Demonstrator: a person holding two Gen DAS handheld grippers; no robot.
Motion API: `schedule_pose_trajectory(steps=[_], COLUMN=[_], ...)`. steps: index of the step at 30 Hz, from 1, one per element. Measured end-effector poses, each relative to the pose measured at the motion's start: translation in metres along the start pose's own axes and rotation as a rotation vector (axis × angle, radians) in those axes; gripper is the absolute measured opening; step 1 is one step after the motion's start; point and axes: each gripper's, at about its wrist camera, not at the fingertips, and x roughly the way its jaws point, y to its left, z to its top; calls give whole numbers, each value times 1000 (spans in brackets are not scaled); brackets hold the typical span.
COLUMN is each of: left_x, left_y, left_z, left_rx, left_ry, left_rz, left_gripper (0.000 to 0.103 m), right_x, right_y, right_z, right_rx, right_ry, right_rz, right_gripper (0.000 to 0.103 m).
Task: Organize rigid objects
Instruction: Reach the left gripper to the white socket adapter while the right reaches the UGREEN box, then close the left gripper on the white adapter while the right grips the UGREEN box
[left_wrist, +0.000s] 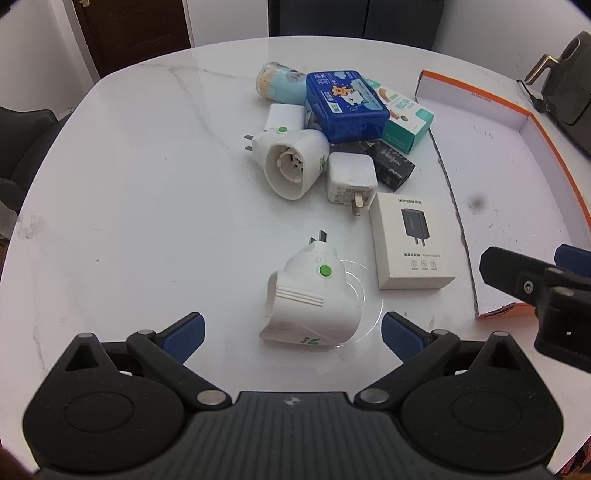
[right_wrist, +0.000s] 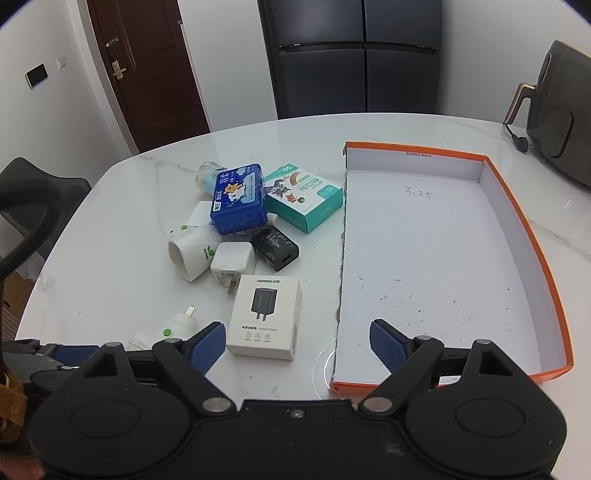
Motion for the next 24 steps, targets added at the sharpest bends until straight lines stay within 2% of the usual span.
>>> schedule_pose_trajectory(steps=[8,15,23,24], left_x=[10,19,34,33], left_y=[0,2,8,8], left_z=[-1,-2,-5,-5], left_rx=[18,45,51,58], left_ry=[-4,-40,-58,-75], left_rz=[-3,1,-28,-28], left_gripper=[103,103,83,76], right_x=[6,13,27,30], right_y=[-1,-1,1,2], right_z=[-4,-7,-6,-6], right_rx=[-6,3,-7,-6], right_ry=[12,22,38,43], right_rz=[-8,8,11,15], right_gripper=[100,100,100,100])
